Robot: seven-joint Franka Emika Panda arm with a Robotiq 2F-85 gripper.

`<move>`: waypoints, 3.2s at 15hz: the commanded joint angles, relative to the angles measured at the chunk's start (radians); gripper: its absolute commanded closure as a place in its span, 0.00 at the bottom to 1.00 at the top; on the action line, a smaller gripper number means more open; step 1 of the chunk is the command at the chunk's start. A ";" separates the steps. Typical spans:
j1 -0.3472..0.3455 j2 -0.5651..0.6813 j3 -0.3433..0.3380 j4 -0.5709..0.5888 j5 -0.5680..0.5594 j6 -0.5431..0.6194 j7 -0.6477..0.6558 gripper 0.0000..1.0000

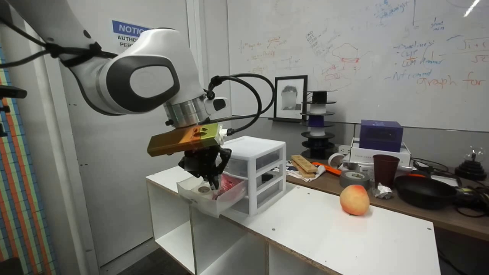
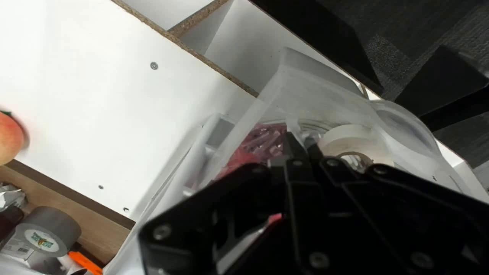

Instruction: Put the two white objects on the right in the top drawer of the dresser

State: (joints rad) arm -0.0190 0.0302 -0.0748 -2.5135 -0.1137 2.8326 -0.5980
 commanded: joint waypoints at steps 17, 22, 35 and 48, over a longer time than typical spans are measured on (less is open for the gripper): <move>-0.013 -0.371 -0.009 -0.090 0.004 -0.428 0.122 0.00; -0.022 -0.321 -0.052 -0.100 0.031 -0.437 0.175 0.00; 0.021 -0.051 0.002 -0.157 0.258 -0.173 0.218 0.42; 0.031 0.077 0.063 -0.159 0.039 0.199 0.412 1.00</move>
State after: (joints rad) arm 0.0067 0.1043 0.0014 -2.6766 -0.0185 2.9742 -0.2539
